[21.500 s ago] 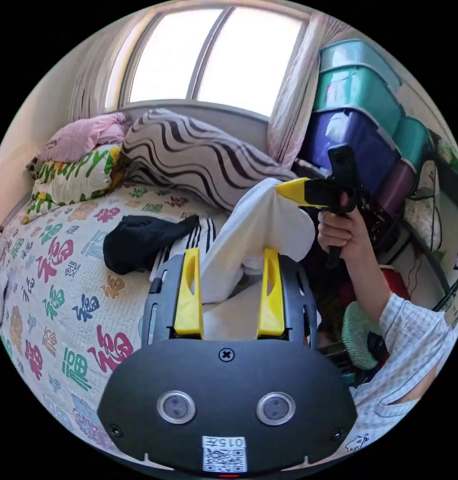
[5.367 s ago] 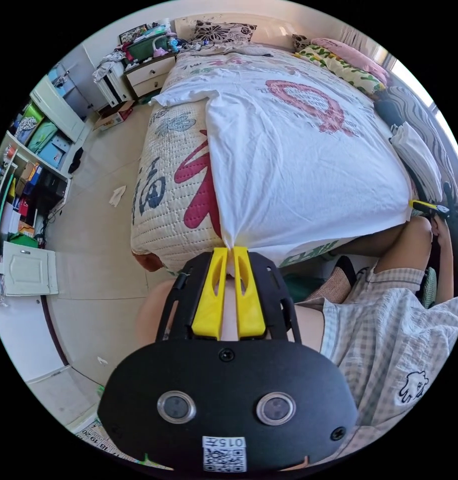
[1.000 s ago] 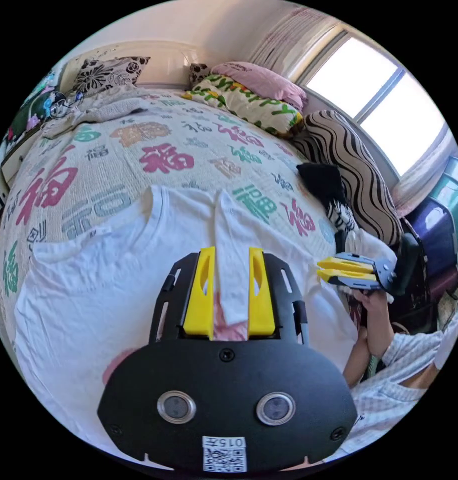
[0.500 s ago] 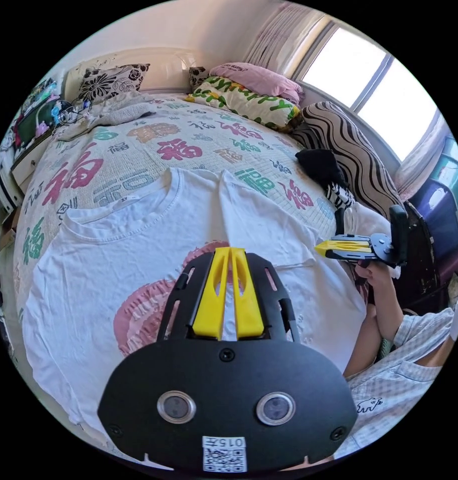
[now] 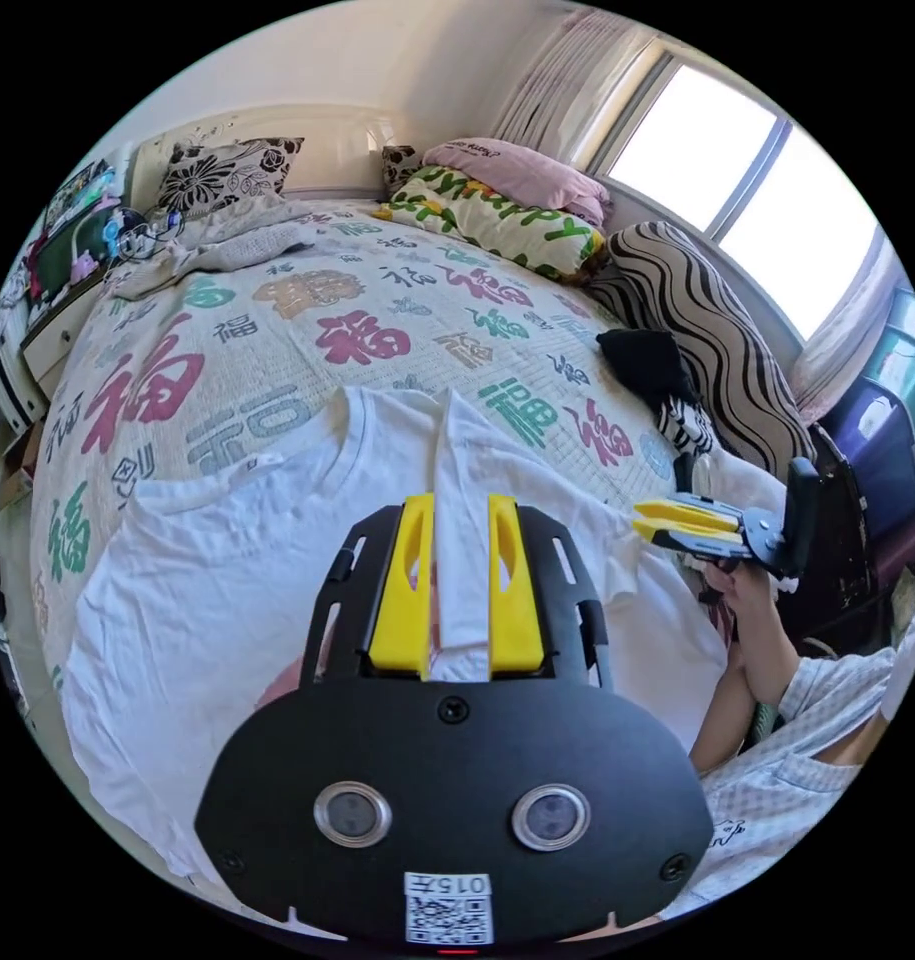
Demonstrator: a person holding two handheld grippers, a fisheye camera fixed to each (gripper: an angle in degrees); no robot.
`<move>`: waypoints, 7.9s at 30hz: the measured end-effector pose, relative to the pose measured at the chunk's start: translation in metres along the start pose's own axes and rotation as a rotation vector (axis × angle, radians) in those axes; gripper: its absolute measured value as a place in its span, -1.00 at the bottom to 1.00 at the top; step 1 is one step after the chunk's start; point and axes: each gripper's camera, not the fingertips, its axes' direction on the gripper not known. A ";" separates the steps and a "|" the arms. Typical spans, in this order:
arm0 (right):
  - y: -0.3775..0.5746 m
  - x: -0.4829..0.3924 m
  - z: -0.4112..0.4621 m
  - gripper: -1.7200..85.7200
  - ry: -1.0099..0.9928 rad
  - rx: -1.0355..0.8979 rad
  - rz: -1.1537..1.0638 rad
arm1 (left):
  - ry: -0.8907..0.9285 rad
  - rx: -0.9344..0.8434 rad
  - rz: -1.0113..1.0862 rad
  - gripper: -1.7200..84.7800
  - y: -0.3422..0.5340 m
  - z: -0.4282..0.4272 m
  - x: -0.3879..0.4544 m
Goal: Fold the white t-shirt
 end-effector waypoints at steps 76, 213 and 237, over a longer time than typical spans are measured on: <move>-0.292 -0.728 0.302 -0.98 -0.012 -0.294 -0.620 | -0.065 0.441 -0.655 -0.97 0.433 -0.398 -0.203; -0.409 -0.409 0.237 -0.98 -0.170 -0.518 -0.484 | -0.115 0.125 -0.065 -0.98 0.315 -0.340 -0.120; -0.454 -0.431 0.262 -0.97 -0.280 -0.570 -0.438 | -0.082 0.118 -0.088 -0.98 0.313 -0.344 -0.137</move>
